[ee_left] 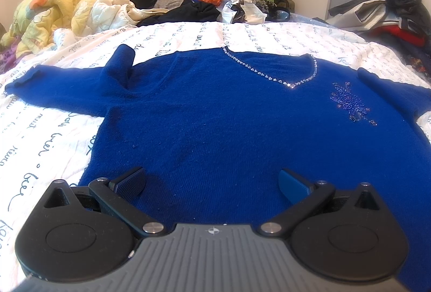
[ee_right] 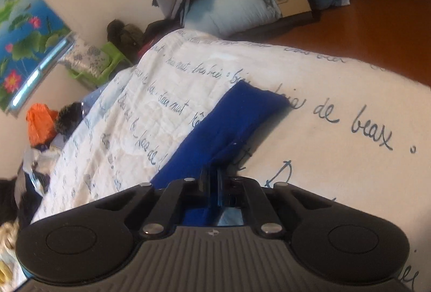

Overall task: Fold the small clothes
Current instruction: 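Grasp the sweater sleeve nearest the right gripper with the right gripper, then fold the held sleeve across the sweater body and open the right gripper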

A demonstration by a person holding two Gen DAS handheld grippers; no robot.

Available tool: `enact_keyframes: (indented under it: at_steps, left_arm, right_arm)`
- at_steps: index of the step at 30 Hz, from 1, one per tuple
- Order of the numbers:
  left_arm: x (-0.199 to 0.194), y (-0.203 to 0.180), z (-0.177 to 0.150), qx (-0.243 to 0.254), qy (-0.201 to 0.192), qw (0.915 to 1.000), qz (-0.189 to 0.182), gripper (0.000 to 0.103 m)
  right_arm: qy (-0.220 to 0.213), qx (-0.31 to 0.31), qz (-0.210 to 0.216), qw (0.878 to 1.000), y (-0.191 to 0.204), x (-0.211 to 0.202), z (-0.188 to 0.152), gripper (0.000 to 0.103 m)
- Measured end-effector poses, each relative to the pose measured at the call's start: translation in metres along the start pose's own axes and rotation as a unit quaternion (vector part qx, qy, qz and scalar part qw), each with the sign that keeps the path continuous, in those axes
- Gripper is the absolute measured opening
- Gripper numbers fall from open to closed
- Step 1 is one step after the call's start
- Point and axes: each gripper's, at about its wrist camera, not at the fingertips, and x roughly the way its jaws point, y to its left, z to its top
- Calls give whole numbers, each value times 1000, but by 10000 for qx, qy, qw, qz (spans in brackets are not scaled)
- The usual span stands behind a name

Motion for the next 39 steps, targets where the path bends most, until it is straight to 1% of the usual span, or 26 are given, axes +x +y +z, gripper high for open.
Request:
enact_keyframes:
  at_steps: [2,4,5,8,9,10,11,12,13,15,16,18,19,21,22,23,24,25,27,28,29,30,32,35,37,39]
  left_arm:
    - [0,-1,0,-4,-1,10000,-8,103]
    - [0,-1,0,-3,-1,10000,-8,103]
    - [0,0,0,-4,-1,10000,-9,103]
    - [0,0,0,-3,0,10000,-9,103]
    - [0,0,0,1,0,10000,-9,103]
    - [0,0,0,9,2,10000,-13,103]
    - [1,0,1,17,3,10000,-24,103]
    - [1,1,1,25,6,10000,-46,103]
    - [0,2,1,30,10,10000,-81,103]
    - [-3,8,2,8,52,9998,-206,103]
    - [-4,12,7,-91,126,9996,-252,103]
    - [-4,25,21,-535,222,9969,-523,103]
    - [0,33,31,-848,252,9936,-697,103]
    - [19,46,55,-1452,472,9844,-879,103]
    - [33,50,66,-1721,623,9792,-881,100]
    - [46,53,75,-1941,738,9745,-850,92]
    - [59,55,83,-2100,845,9709,-788,87]
    - [69,54,90,-2095,852,9716,-695,84]
    - [81,45,103,-1827,853,9787,-379,65]
    - [86,38,108,-1588,840,9836,-133,42]
    - [89,31,112,-1282,818,9882,165,5]
    - [89,31,115,-1080,806,9905,262,7]
    - [80,37,121,-1078,694,9912,320,7]
    - [49,54,129,-864,46,9942,638,7]
    - [49,65,130,-705,112,9949,715,7]
    - [66,68,121,-381,515,9960,630,7]
  right_arm:
    - [-248,-96,229,9994,12,-19,-8,3]
    - [-315,-585,855,9941,52,-45,-27,3]
    - [-257,-866,1261,9879,78,-59,-43,3]
    - [183,-1703,2619,9498,163,-106,-116,7]
    - [463,-1902,3015,9332,187,-115,-145,13]
    - [879,-2106,3429,9112,208,-120,-176,42]
    - [1329,-2211,3633,8952,222,-122,-204,85]
    - [1713,-2234,3630,8883,231,-122,-229,95]
    - [1836,-2203,3553,8897,232,-123,-247,94]
    - [1643,-2116,3499,8977,216,-129,-268,94]
    - [1482,-2048,3429,9047,202,-133,-274,94]
    - [1230,-2183,3047,9189,177,-139,-281,94]
    - [1091,-2359,2816,9237,165,-141,-284,94]
    - [849,-2796,2452,9244,146,-138,-289,94]
    - [797,-2964,2320,9230,139,-136,-292,94]
    - [785,-2971,2294,9235,135,-134,-295,94]
    - [726,-2871,2429,9237,132,-138,-294,94]
    - [659,-2830,2451,9249,132,-139,-295,94]
    - [731,-2923,2298,9254,139,-134,-301,95]
    - [731,-2968,2300,9240,141,-134,-302,95]
    - [744,-3016,2284,9227,141,-134,-304,95]
    - [739,-3032,2281,9223,141,-134,-305,95]
    - [758,-2929,2358,9235,136,-133,-303,95]
    - [794,-2742,2480,9258,131,-131,-299,95]
    - [793,-2738,2481,9259,131,-131,-300,95]
    - [790,-2782,2462,9251,134,-131,-301,95]
